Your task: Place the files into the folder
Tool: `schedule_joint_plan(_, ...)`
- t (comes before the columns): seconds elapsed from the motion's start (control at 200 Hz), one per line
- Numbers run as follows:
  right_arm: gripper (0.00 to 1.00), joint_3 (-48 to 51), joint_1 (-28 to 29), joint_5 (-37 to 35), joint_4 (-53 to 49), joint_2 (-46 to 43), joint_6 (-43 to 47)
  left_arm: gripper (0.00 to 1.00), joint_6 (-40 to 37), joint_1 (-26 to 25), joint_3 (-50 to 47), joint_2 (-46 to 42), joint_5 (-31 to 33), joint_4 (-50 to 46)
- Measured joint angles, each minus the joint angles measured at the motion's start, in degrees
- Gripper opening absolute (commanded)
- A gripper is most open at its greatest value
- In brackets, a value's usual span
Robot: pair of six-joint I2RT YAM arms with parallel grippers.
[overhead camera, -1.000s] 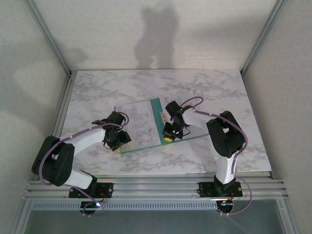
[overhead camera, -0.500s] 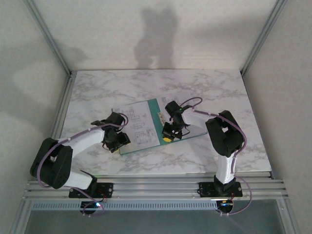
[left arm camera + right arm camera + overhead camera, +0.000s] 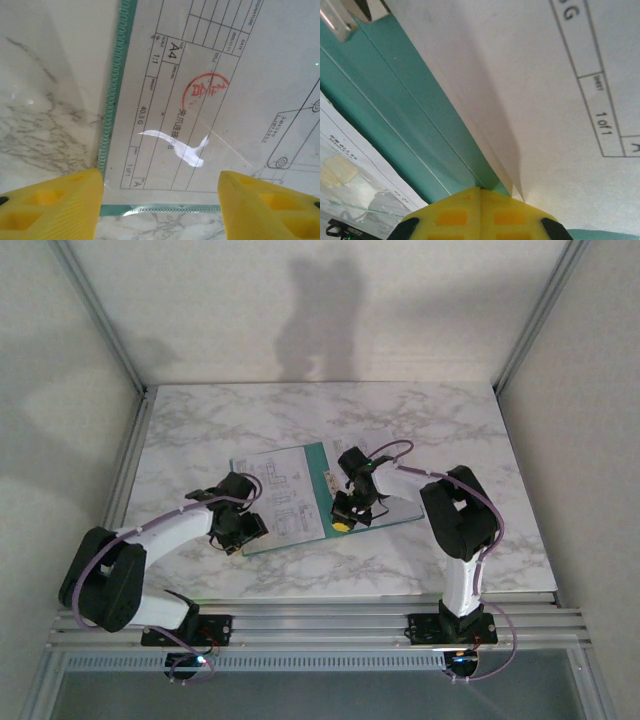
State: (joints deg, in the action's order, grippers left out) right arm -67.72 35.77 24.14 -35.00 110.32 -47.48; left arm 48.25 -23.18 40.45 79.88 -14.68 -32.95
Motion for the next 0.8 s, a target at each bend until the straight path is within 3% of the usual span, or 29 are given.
schedule_joint_plan(0.471,0.01,-0.13,0.00,0.22,0.00,0.15,-0.02,0.64,0.26,-0.63,-0.39,0.74,3.82,-2.12)
schedule_joint_plan(0.801,0.01,-0.39,0.00,1.18,-0.04,0.57,-0.02,0.64,2.38,-0.70,-1.40,0.37,2.95,-0.13)
